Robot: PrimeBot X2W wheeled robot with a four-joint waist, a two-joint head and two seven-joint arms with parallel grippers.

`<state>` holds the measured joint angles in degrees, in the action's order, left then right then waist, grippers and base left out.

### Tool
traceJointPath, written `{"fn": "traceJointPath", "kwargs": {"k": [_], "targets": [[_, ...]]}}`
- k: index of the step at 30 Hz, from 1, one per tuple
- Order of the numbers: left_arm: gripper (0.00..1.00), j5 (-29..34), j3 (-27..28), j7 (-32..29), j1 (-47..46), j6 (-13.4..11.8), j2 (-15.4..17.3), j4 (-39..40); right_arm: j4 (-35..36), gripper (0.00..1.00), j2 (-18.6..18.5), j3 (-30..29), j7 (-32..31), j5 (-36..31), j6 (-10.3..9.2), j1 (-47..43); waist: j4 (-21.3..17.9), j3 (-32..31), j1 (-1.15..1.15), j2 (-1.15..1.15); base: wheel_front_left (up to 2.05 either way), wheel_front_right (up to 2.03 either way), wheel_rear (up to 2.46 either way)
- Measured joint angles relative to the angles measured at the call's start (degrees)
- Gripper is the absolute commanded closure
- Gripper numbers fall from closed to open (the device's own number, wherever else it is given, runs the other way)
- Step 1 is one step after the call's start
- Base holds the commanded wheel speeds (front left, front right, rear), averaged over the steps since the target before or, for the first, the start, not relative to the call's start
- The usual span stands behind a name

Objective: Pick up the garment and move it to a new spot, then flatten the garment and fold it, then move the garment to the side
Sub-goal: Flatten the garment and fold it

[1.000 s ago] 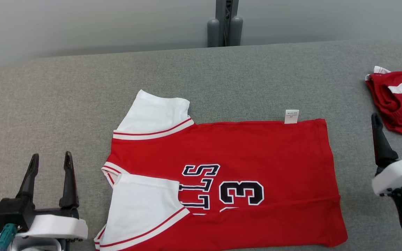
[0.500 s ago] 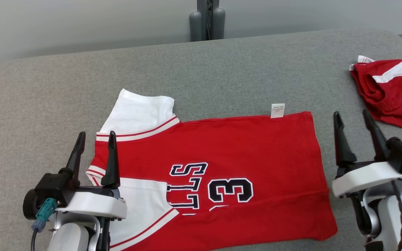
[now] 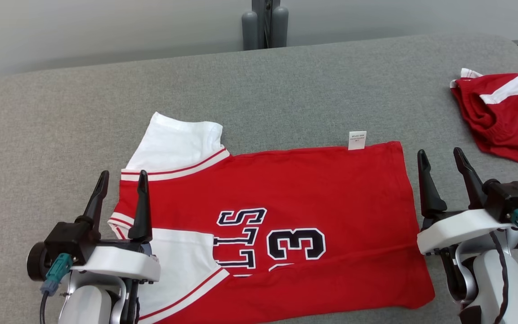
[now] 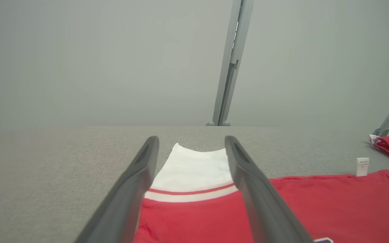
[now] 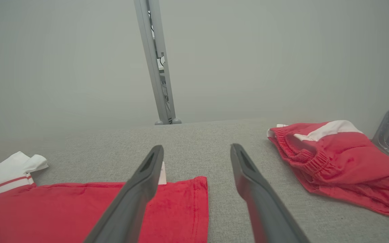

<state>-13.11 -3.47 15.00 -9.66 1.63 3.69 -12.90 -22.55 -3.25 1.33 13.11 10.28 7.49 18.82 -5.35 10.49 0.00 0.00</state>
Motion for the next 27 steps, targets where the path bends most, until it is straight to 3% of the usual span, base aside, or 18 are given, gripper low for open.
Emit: {"fn": "traceJointPath", "kwargs": {"k": [3,6,13,19,20,27], "targets": [[0.00,0.5,-0.1,0.0,-1.3,1.5,0.2,-2.0,-1.2,0.00,-0.2,-0.1,-1.7,0.3,0.00,1.6,-0.1,1.1,0.00,0.00,0.00,0.00,0.00],[0.00,1.3,-1.7,-0.5,-4.4,3.3,2.6,-5.1,-2.7,0.00,-0.9,0.4,-4.4,1.0,0.00,4.1,-0.3,2.7,0.00,0.00,0.00,0.00,0.00],[0.00,-0.5,-6.6,-13.1,-16.9,5.5,9.4,-9.6,-6.9,0.00,-2.5,2.9,-11.2,6.9,0.00,12.2,-1.1,7.2,0.00,0.00,0.00,0.00,0.00],[0.00,-11.6,-14.0,-24.2,-27.5,5.8,16.5,-10.1,-10.7,0.00,-3.7,7.0,-14.1,10.5,0.00,18.1,-2.6,10.6,0.00,0.00,0.00,0.00,0.00],[0.00,-11.6,-14.0,-24.2,-27.5,5.8,16.5,-10.1,-10.7,0.00,-3.7,7.0,-14.1,10.5,0.00,18.1,-2.6,10.6,0.00,0.00,0.00,0.00,0.00],[0.00,-28.1,-22.0,-38.3,-37.8,5.8,26.0,-11.6,-14.0,0.00,-3.9,13.8,-15.6,16.4,0.00,23.4,-6.0,14.1,0.00,0.00,0.00,0.00,0.00]]}}
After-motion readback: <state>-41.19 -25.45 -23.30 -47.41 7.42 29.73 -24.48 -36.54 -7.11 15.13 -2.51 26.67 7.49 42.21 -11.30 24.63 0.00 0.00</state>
